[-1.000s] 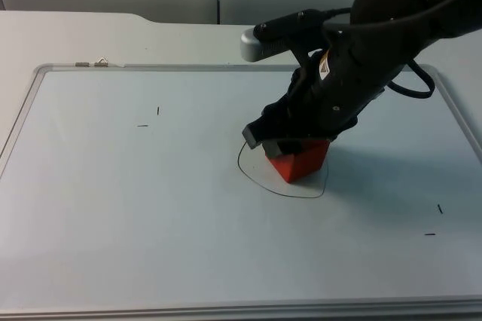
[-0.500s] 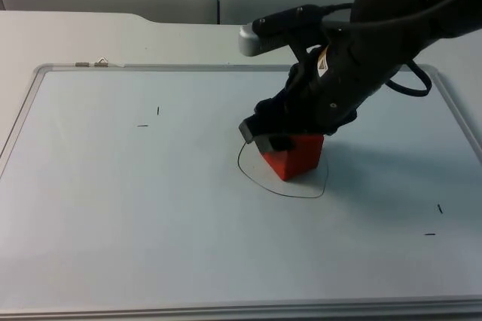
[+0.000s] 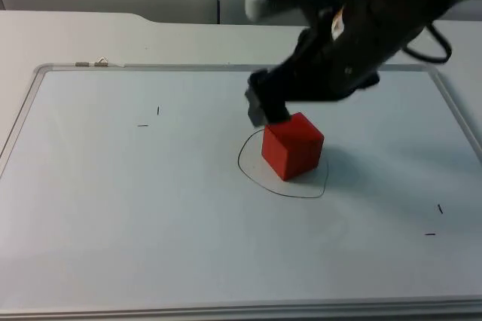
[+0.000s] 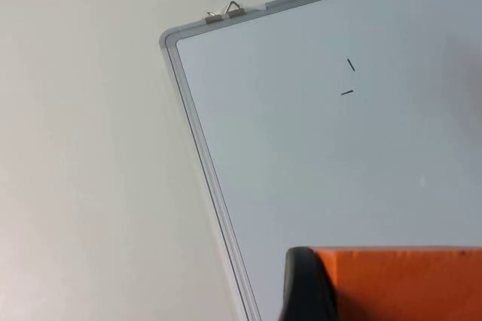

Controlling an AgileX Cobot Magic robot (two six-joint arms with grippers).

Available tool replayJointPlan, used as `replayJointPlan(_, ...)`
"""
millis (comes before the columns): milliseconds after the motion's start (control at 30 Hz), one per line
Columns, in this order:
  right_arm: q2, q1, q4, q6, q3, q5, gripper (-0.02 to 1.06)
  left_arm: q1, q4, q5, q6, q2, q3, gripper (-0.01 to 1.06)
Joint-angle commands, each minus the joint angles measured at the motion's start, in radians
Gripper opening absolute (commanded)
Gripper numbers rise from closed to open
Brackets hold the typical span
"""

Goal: Pick up one cube with the left hand and another cube with the right hand. First place the cube in the right hand at the target position, then stack the cube in the left hand on top.

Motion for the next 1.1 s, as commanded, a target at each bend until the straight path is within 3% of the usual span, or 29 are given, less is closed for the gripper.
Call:
replayJointPlan(0, -0.125, 0.004, -0.005, -0.045, -0.009, -0.006, 0.9, -0.004, -0.002, -0.018, 0.002, -0.007, 0.001, 0.03)
replayJointPlan(233, -0.444, 0.004, -0.006, -0.101, -0.009, 0.018, 0.9, -0.004, -0.001, -0.022, 0.002, -0.007, 0.001, 0.03)
replayJointPlan(367, -0.674, 0.004, -0.006, -0.169, -0.008, 0.084, 0.9, -0.004, -0.001, -0.033, 0.002, -0.007, 0.001, 0.03)
replayJointPlan(533, -0.848, 0.004, -0.001, -0.175, -0.008, 0.105, 0.9, -0.004, -0.007, -0.049, 0.021, -0.003, 0.001, 0.03)
replayJointPlan(633, -0.913, 0.004, -0.001, -0.175, -0.008, 0.156, 0.9, -0.004, -0.007, -0.051, 0.021, 0.004, 0.001, 0.03)
replayJointPlan(733, -1.01, 0.004, 0.007, -0.226, -0.006, 0.275, 0.9, -0.004, -0.007, -0.056, 0.021, 0.017, 0.001, 0.03)
replayJointPlan(800, -1.034, 0.004, 0.02, -0.246, 0.0, 0.287, 0.9, -0.004, -0.012, -0.06, 0.023, 0.024, 0.001, 0.03)
replayJointPlan(933, -1.112, 0.004, 0.028, -0.261, 0.073, 0.213, 0.9, -0.004, -0.06, -0.08, 0.079, 0.061, 0.001, 0.03)
replayJointPlan(1067, -1.193, 0.004, 0.028, -0.261, 0.202, 0.108, 0.9, -0.004, -0.202, -0.132, 0.214, 0.132, -0.001, 0.03)
